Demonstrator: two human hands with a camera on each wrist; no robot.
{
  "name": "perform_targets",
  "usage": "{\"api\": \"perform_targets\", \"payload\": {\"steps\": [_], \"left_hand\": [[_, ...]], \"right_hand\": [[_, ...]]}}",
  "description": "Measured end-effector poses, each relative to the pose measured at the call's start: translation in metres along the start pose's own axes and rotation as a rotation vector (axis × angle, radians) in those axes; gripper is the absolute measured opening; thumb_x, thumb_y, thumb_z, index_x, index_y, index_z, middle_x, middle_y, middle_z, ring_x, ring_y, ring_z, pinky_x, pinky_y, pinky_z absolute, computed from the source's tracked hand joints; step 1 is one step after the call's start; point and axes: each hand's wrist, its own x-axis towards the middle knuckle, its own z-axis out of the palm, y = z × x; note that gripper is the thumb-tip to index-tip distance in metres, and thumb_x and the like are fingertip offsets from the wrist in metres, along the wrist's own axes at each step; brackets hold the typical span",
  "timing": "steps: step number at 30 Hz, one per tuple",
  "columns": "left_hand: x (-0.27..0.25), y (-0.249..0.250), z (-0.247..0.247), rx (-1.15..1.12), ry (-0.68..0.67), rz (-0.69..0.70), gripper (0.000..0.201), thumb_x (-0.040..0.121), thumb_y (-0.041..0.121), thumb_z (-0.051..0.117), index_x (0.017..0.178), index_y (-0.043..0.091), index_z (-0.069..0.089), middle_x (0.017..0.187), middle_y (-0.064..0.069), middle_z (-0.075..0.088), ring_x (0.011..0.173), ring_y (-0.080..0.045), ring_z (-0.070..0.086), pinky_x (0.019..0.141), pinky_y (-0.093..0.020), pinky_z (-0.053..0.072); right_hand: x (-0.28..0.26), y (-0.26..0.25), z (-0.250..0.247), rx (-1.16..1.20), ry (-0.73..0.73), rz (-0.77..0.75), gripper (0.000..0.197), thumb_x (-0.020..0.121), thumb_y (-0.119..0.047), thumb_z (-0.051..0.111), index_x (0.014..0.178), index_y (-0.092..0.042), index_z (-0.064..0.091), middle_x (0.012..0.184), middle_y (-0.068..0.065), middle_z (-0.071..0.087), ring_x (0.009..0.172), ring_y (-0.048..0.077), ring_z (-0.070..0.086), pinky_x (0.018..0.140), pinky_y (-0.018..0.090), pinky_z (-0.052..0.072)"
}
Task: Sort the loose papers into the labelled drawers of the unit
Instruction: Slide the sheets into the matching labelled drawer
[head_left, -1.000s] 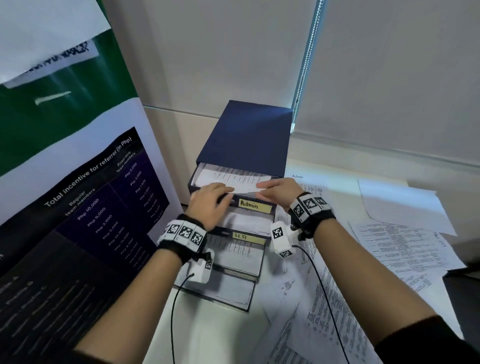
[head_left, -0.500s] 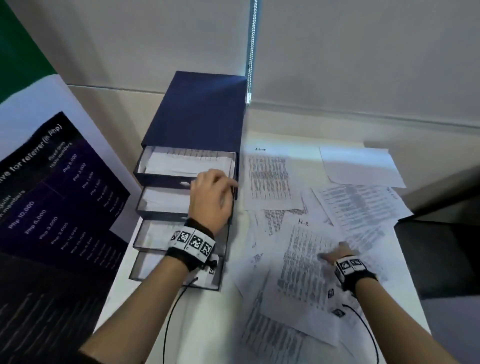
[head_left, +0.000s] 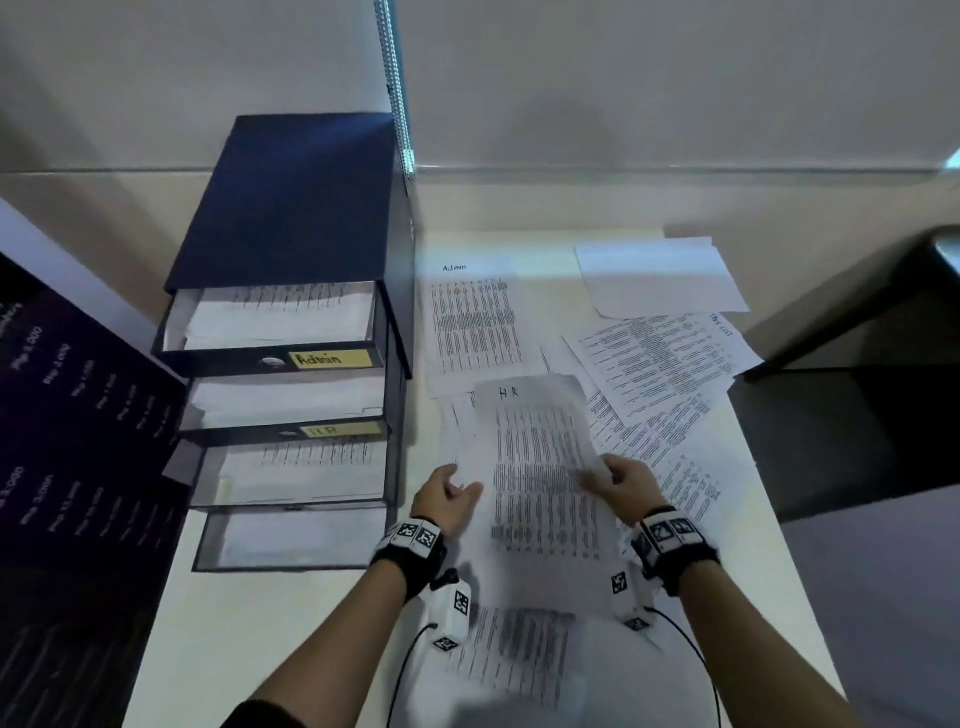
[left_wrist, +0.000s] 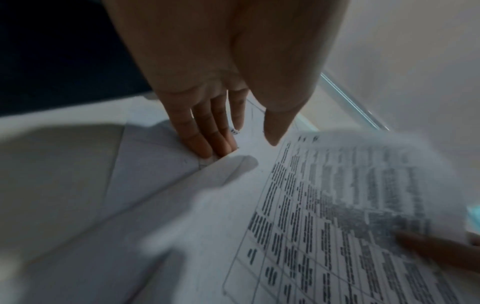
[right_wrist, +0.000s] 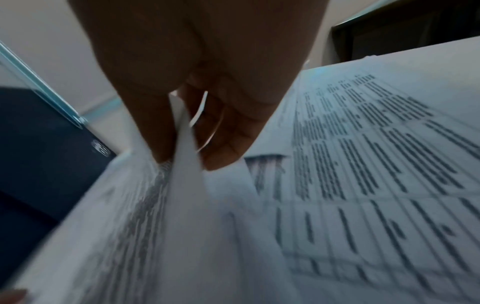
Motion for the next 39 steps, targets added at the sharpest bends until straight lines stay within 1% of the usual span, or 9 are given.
{"api": "perform_targets", "payload": {"steps": [3,6,10,13,21,29,33,36,39], "left_hand": [[-0.011,0.021,-0.01,-0.084,-0.089,0.023,0.029,0.094,0.05,0.06,0.101,0.022,0.061,0.088,0.001,0.059,0.078,-0.012,0.056,0.076,-0.028,0.049],[-0.035,0.051,-0.027,-0.224,-0.071,0.141,0.039,0.091,0.056,0.06,0.073,0.03,0.037,0.072,0.009,0.037,0.064,-0.006,0.038,0.062,-0.02,0.036],[-0.066,0.068,-0.064,-0.413,0.004,0.25,0.03,0.086,0.043,0.074,0.104,0.029,0.055,0.1,-0.001,0.067,0.091,-0.023,0.066,0.086,-0.036,0.054],[-0.1,0.075,-0.106,-0.576,0.103,0.321,0.056,0.091,0.009,0.069,0.137,0.031,0.046,0.11,-0.014,0.074,0.095,-0.032,0.073,0.078,-0.043,0.061],[-0.196,0.061,-0.229,-0.608,0.374,0.463,0.059,0.088,-0.015,0.053,0.133,0.023,0.058,0.071,-0.013,0.067,0.046,-0.015,0.06,0.046,-0.023,0.05],[-0.187,0.002,-0.248,-0.705,0.461,0.254,0.032,0.094,0.01,0.065,0.125,0.013,0.064,0.113,-0.012,0.072,0.085,-0.016,0.07,0.067,-0.023,0.059],[-0.158,-0.028,-0.247,-0.626,0.508,0.204,0.021,0.093,0.014,0.068,0.113,0.021,0.071,0.12,-0.011,0.07,0.093,-0.023,0.068,0.06,-0.024,0.058],[-0.137,-0.034,-0.244,-0.535,0.623,0.254,0.016,0.092,0.014,0.069,0.105,0.022,0.074,0.118,-0.005,0.07,0.093,-0.01,0.07,0.064,-0.017,0.057],[-0.117,-0.029,-0.239,-0.406,0.682,0.29,0.016,0.092,0.014,0.069,0.108,0.014,0.073,0.111,-0.003,0.069,0.09,0.006,0.067,0.067,-0.006,0.049]], "right_hand": [[-0.003,-0.03,-0.023,0.21,-0.039,-0.068,0.03,0.081,-0.034,0.076,0.101,-0.013,0.07,0.094,0.008,0.074,0.085,0.026,0.072,0.079,0.055,0.058],[-0.008,-0.068,-0.041,0.327,-0.064,-0.168,0.045,0.085,-0.015,0.073,0.124,-0.023,0.053,0.13,-0.002,0.061,0.109,0.003,0.061,0.098,0.024,0.048],[-0.018,-0.116,-0.043,0.271,-0.073,-0.343,0.091,0.09,-0.014,0.068,0.152,-0.047,0.01,0.161,-0.019,0.007,0.14,0.005,0.011,0.11,0.03,0.013],[-0.029,-0.144,-0.026,0.13,-0.156,-0.44,0.081,0.092,-0.01,0.063,0.153,-0.041,0.019,0.161,-0.016,0.017,0.145,0.003,0.016,0.116,0.031,0.015],[-0.066,-0.202,0.079,0.543,-0.646,-0.182,0.05,0.091,0.008,0.056,0.136,-0.016,0.056,0.138,0.004,0.057,0.124,0.022,0.058,0.105,0.039,0.047],[-0.047,-0.24,0.14,0.578,-0.555,0.002,0.047,0.094,0.003,0.054,0.139,-0.012,0.049,0.136,0.019,0.056,0.111,0.03,0.064,0.094,0.039,0.054],[-0.046,-0.231,0.144,0.496,-0.429,-0.014,0.051,0.079,-0.036,0.076,0.127,-0.027,0.059,0.137,0.008,0.056,0.114,0.037,0.062,0.096,0.056,0.051],[-0.066,-0.215,0.141,0.393,-0.576,-0.06,0.041,0.084,-0.032,0.075,0.122,-0.025,0.061,0.128,0.001,0.059,0.074,-0.001,0.069,0.063,0.024,0.059],[-0.068,-0.196,0.144,0.437,-0.642,-0.018,0.034,0.087,-0.003,0.069,0.121,-0.006,0.064,0.106,0.01,0.067,0.067,0.011,0.07,0.057,0.019,0.056]]}}
